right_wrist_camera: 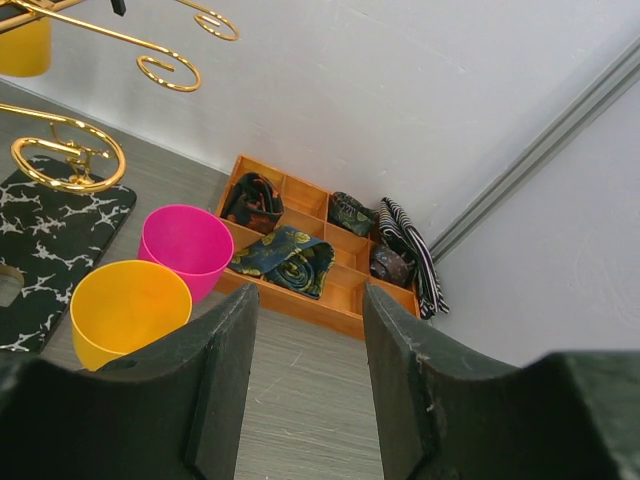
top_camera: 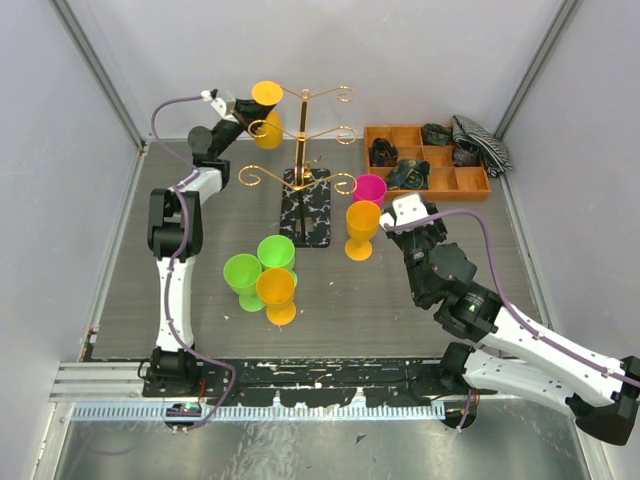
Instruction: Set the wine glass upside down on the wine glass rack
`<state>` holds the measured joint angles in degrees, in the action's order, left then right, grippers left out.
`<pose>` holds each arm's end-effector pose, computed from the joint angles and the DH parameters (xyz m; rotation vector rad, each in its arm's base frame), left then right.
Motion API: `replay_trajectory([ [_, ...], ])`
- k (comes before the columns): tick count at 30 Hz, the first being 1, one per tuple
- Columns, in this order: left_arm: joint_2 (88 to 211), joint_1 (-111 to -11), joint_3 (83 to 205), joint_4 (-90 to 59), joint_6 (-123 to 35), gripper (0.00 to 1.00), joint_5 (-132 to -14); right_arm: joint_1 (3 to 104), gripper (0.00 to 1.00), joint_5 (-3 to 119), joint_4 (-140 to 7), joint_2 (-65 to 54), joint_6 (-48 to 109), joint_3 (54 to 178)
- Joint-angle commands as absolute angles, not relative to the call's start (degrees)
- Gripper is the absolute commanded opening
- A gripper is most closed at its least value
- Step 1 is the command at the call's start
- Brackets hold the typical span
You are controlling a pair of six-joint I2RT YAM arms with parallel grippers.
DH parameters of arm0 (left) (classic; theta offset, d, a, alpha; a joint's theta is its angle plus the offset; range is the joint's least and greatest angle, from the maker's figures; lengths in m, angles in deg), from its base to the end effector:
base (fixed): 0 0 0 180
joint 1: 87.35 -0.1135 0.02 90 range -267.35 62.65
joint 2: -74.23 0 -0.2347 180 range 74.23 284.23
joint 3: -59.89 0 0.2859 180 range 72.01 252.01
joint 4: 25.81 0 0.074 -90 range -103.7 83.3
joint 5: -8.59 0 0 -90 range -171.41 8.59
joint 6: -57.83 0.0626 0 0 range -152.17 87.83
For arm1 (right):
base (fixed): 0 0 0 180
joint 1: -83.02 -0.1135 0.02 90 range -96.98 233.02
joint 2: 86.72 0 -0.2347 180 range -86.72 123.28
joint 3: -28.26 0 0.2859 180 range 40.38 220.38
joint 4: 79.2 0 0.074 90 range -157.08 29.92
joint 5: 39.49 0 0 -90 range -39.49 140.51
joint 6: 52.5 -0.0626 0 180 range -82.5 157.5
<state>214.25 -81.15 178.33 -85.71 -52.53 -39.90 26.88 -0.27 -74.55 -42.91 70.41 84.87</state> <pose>0.5528 -0.1018 0.2341 0.5746 0.9577 -0.7416 0.1750 0.1738 0.3554 -0.4059 1.4319 -0.3038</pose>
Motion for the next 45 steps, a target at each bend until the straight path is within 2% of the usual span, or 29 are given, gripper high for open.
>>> replay_trajectory([
  [1,216.7,-81.3,183.7,-84.1,-53.6,0.00,-37.4,26.5,0.51,-2.2,-75.5,-42.2,71.3,88.1],
  [19,223.9,-80.4,196.5,-77.6,-54.1,0.00,-40.1,26.6,0.51,-2.6,-75.7,-42.1,71.2,87.6],
  [32,226.9,-79.4,203.7,-68.8,-46.6,0.00,-51.1,26.6,0.51,-3.5,-76.4,-41.3,71.2,87.2],
  [45,221.8,-80.6,192.8,-74.3,-39.6,0.01,-62.0,26.6,0.51,-3.1,-77.3,-39.0,70.7,87.8],
])
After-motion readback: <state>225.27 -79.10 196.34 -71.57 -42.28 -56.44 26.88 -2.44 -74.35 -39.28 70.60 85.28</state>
